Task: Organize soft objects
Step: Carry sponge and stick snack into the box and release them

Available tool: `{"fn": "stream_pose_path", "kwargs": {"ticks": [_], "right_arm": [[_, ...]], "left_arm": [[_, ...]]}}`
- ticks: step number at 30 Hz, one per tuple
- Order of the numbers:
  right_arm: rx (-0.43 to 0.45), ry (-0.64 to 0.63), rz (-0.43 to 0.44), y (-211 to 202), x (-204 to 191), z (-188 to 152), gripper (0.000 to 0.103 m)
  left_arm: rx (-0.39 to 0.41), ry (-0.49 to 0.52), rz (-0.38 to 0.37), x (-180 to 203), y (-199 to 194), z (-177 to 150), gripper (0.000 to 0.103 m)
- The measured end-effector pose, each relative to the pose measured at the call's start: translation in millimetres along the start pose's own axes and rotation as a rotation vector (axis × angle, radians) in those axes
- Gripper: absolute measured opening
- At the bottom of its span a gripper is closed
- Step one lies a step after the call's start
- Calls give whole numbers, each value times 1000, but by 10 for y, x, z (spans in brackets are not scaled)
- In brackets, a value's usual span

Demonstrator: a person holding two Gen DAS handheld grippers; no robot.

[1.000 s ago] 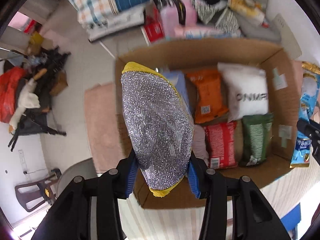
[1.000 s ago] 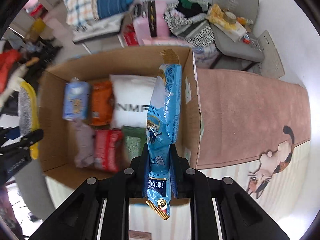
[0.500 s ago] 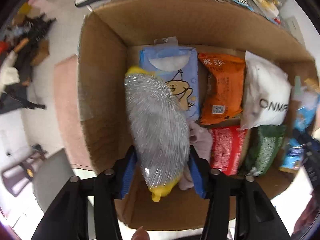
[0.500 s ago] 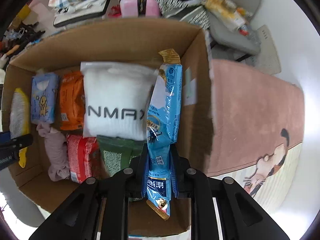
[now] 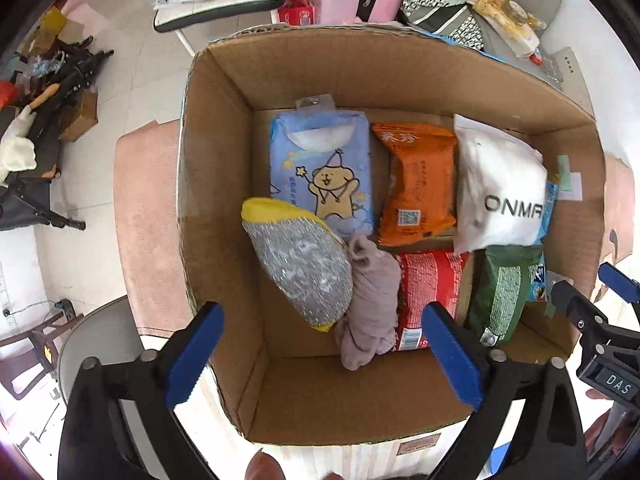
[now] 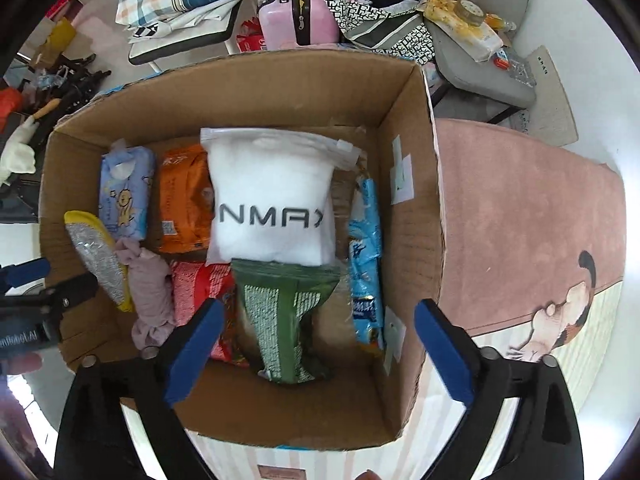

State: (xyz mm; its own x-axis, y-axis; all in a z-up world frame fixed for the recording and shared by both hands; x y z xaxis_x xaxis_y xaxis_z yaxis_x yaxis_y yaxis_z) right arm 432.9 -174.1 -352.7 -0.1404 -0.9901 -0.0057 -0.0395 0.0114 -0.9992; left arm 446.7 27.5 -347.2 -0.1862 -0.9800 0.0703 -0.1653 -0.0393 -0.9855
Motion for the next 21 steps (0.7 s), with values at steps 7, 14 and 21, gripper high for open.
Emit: {"fn": "stream_pose_path", "kwargs": {"ticks": [7,14,21], "right_arm": [[11,27,34,11,43,-196,103],[48,20,36,-75,59,-353,103],[150,3,43,-477,62,-571,103]], "left_arm": [[76,-17,13,112,-32,-287,101],[184,-54,72,97,-187,-414,101],[294,-27,94,266,-550,-655,101]]}}
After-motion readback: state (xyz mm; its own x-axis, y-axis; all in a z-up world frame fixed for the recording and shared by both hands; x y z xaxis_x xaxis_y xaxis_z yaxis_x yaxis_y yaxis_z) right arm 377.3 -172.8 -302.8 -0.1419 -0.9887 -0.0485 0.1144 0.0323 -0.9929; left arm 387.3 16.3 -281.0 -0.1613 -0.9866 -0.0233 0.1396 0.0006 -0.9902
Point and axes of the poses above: each gripper's, at about its wrist camera, not at the fingertips, and y roughly the way its jaws point, x to its right, z to its top, the point moved 4 cm from there along y, roughly the way its jaws point, and after that the axes turned 4 degrees about y, right-handed, at the moved point
